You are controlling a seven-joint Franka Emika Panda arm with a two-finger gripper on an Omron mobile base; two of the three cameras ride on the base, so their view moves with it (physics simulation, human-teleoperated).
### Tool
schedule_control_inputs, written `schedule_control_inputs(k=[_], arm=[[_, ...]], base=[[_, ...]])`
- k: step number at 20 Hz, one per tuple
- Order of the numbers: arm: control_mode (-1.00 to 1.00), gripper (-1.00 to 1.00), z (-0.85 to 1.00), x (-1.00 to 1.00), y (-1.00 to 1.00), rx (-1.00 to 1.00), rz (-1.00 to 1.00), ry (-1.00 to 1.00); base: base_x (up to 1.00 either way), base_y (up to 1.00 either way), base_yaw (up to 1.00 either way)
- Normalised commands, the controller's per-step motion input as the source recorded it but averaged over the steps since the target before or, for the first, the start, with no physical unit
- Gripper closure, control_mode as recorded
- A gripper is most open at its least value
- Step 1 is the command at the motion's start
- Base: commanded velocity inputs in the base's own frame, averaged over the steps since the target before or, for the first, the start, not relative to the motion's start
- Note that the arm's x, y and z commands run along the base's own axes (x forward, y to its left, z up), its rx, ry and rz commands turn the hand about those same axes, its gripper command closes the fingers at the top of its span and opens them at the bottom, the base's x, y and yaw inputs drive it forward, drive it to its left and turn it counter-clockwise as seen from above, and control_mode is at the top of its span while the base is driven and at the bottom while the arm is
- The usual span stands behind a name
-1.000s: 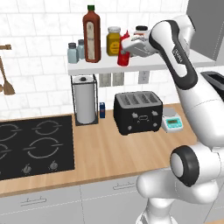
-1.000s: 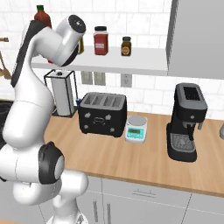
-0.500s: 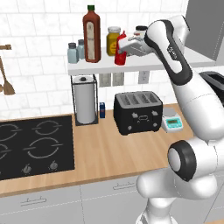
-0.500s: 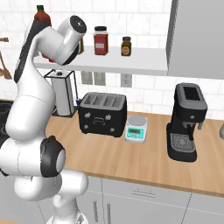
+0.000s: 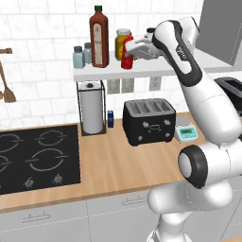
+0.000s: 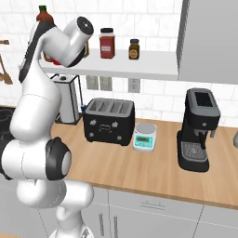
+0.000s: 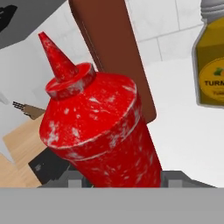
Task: Put the shaker and condiment bottle from the counter next to their counterparts in the cabinet.
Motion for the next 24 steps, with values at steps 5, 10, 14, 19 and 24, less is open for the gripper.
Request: schedule_control_inputs(k=[5, 10, 14, 19, 24], arm=[[-1.0, 1.0, 0.0, 0.13, 0.0, 0.0, 0.0, 0.0], [-1.0, 1.0, 0.0, 0.1, 0.0, 0.0, 0.0, 0.0], [-1.0, 1.0, -0.01, 0.1, 0.0, 0.0, 0.0, 0.0], [-1.0, 1.0, -0.08, 0.17, 0.0, 0.0, 0.0, 0.0], [-1.0, 1.0, -0.19, 0.2, 0.02, -0.01, 0.0, 0.0]], base=[[0.0, 0.0, 0.0], [0.0, 0.0, 0.0], [0.0, 0.0, 0.0], [0.0, 0.0, 0.0], [0.0, 0.0, 0.0]])
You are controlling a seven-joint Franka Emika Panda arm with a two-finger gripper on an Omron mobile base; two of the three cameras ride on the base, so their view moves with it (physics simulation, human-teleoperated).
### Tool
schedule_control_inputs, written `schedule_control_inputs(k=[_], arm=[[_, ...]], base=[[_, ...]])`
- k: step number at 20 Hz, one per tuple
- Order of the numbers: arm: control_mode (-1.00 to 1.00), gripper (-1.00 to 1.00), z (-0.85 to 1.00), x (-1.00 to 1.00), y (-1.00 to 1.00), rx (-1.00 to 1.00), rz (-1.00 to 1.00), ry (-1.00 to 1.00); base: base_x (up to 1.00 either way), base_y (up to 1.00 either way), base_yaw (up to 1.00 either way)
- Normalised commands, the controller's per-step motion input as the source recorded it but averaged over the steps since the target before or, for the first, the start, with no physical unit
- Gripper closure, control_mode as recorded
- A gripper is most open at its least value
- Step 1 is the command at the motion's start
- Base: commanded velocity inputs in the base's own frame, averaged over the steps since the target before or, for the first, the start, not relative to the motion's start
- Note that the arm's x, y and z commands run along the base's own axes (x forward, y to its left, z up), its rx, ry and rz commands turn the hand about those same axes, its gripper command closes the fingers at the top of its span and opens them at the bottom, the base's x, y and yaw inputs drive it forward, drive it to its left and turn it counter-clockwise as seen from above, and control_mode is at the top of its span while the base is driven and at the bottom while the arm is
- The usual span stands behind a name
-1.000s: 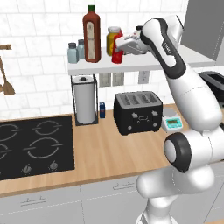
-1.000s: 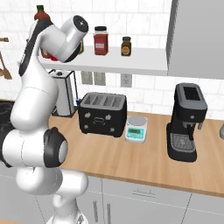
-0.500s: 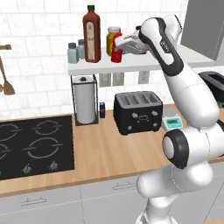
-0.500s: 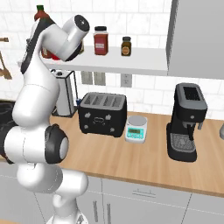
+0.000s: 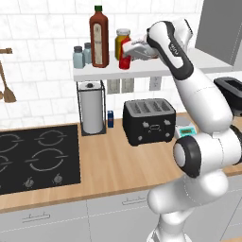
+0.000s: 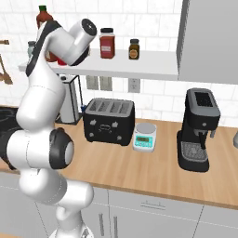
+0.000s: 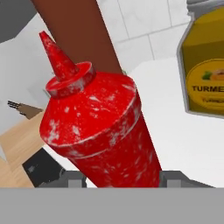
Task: Put the shaker and condiment bottle from the counter next to their counterparts in the cabinet.
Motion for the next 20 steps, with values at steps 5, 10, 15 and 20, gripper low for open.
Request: schedule_control_inputs(k=[5, 10, 15, 20], arm=[[-1.0, 1.0, -0.11, 0.22, 0.07, -0.02, 0.0, 0.0], [-1.0, 1.0, 0.0, 0.24, 0.07, -0.02, 0.0, 0.0], [-1.0, 1.0, -0.02, 0.26, 0.0, 0.0, 0.0, 0.0], [-1.0, 1.0, -0.08, 0.25, 0.0, 0.0, 0.0, 0.0]], base=[[0.0, 0.0, 0.0], [0.0, 0.0, 0.0], [0.0, 0.0, 0.0], [0.0, 0.0, 0.0]])
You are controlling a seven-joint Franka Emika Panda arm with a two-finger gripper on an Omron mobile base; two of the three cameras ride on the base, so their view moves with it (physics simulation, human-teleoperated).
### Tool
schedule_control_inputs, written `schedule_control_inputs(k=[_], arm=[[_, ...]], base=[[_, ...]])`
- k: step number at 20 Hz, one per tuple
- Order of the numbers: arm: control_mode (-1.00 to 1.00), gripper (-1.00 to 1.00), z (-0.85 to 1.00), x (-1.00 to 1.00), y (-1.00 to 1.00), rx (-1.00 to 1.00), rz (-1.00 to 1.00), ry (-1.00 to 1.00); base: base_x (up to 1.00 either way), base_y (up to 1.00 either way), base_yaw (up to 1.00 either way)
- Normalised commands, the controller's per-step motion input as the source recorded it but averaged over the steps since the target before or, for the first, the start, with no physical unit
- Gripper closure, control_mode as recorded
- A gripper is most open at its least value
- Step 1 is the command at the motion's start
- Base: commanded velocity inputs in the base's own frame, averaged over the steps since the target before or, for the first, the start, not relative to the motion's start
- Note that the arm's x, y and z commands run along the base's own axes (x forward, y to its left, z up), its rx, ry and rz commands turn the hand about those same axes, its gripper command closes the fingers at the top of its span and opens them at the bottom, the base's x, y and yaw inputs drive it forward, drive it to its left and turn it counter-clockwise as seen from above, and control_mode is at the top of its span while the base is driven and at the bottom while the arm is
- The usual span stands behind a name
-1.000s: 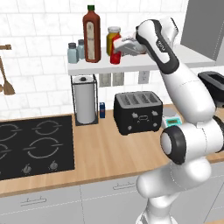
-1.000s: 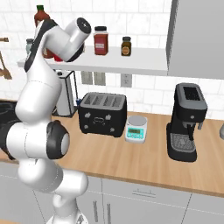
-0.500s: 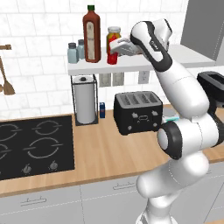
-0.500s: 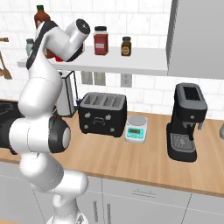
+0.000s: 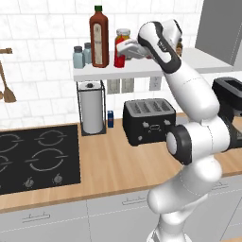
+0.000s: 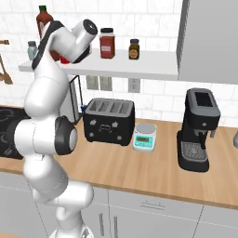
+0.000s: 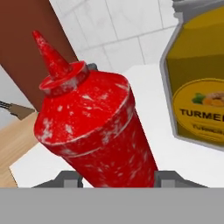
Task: Put the shaker and condiment bottle from the counter next to their counterparts in the cabinet.
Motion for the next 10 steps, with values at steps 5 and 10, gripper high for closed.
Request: schedule_control_inputs(k=[5, 10], arm=[[-1.0, 1.0, -0.04, 0.32, 0.0, 0.0, 0.0, 0.0], [-1.0, 1.0, -0.03, 0.31, 0.0, 0.0, 0.0, 0.0]], base=[[0.0, 0.0, 0.0], [0.0, 0.0, 0.0]])
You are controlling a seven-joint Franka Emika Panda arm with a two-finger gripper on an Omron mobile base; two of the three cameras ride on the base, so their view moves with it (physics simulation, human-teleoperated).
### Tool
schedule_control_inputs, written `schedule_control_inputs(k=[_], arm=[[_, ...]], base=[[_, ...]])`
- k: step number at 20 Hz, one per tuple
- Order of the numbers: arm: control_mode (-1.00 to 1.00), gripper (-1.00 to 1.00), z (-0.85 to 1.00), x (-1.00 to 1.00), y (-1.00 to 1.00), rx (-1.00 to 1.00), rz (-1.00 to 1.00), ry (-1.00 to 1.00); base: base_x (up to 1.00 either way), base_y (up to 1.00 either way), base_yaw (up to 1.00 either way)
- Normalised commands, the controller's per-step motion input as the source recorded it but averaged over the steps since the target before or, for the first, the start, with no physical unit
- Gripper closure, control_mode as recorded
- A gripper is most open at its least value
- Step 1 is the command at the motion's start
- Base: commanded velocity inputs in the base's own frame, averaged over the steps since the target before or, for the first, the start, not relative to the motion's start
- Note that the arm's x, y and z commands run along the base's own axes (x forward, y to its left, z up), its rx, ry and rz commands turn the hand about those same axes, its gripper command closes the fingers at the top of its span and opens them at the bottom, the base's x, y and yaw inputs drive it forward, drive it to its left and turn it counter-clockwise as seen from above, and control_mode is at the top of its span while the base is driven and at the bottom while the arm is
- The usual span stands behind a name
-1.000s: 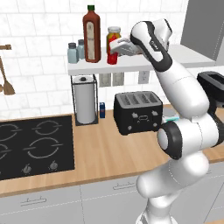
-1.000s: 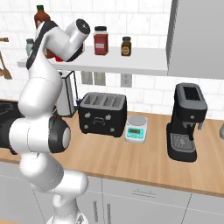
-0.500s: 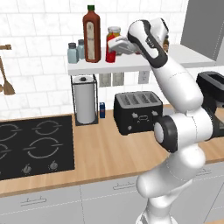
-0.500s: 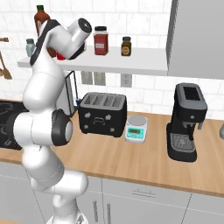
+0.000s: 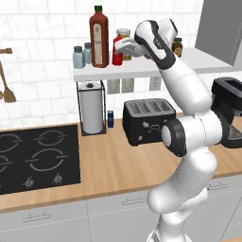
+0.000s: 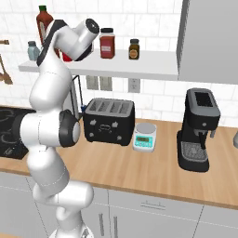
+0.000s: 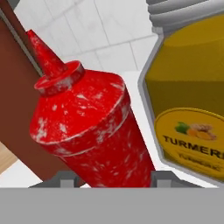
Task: Put the shaker and condiment bottle from the counter next to their counterparts in the cabinet.
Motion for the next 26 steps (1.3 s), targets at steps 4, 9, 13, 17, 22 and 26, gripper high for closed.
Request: schedule_control_inputs(k=[4, 9, 13, 17, 22, 26], arm=[[-1.0, -1.0, -0.14, 0.19, 0.08, -0.01, 0.0, 0.0], [-1.0, -1.0, -0.03, 0.01, 0.0, 0.0, 0.0, 0.0], [-1.0, -1.0, 0.0, 0.0, 0.0, 0.0, 0.0, 0.0], [-1.0, -1.0, 0.0, -0.14, -0.05, 0.0, 0.0, 0.0], [-1.0, -1.0, 0.0, -0.32, -0.19, 0.02, 0.0, -0.03], [-1.0, -1.0, 0.0, -0.47, -0.21, 0.01, 0.0, -0.09]], base=[[0.0, 0.0, 0.0], [0.0, 0.0, 0.0], [0.0, 0.0, 0.0], [0.0, 0.0, 0.0], [0.0, 0.0, 0.0], [0.0, 0.0, 0.0]])
